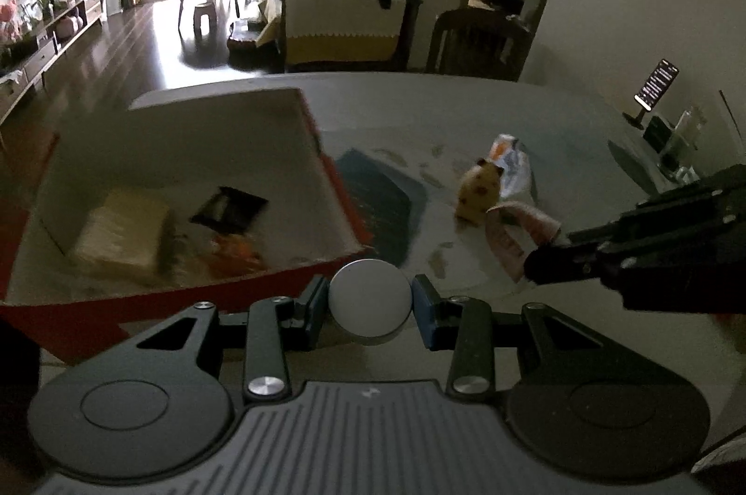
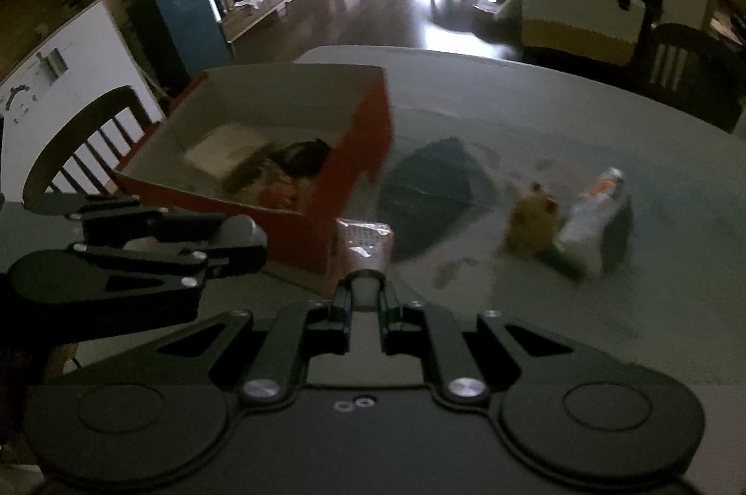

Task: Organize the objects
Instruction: 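Grasp white round lid with left tool while right tool lifts tube, then carry lid in left tool and tube in right tool over the box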

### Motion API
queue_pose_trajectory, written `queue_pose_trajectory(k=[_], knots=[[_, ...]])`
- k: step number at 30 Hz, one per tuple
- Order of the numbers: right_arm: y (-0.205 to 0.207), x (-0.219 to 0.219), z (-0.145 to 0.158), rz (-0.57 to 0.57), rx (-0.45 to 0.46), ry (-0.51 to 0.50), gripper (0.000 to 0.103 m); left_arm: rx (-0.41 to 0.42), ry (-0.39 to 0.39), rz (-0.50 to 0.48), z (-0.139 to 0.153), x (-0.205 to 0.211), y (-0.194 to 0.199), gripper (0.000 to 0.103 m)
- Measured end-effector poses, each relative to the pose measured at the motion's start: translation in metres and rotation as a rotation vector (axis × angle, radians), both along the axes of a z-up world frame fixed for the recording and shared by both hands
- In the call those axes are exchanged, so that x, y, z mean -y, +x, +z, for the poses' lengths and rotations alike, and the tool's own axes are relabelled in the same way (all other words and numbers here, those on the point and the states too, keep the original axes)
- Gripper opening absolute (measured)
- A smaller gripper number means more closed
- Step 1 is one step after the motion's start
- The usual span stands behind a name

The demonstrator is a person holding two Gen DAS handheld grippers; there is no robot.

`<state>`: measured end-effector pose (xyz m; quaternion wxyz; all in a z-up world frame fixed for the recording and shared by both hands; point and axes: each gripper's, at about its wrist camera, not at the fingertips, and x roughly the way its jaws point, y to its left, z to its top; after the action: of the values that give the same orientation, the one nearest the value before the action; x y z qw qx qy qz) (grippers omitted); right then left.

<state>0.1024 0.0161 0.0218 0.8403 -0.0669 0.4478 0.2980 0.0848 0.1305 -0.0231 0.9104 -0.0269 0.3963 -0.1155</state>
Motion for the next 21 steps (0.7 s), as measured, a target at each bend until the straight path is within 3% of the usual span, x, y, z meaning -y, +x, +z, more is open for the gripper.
queue_pose_trajectory(k=[11,21], knots=[[0.006,-0.071,0.007,0.032,0.027,-0.018,0.010,0.033,0.045,0.002,0.009,-0.064,0.007,0.038],[0.032,-0.120,0.003,0.026,0.032,-0.049,0.010,0.056,0.087,-0.005,0.018,-0.104,0.038,0.038]])
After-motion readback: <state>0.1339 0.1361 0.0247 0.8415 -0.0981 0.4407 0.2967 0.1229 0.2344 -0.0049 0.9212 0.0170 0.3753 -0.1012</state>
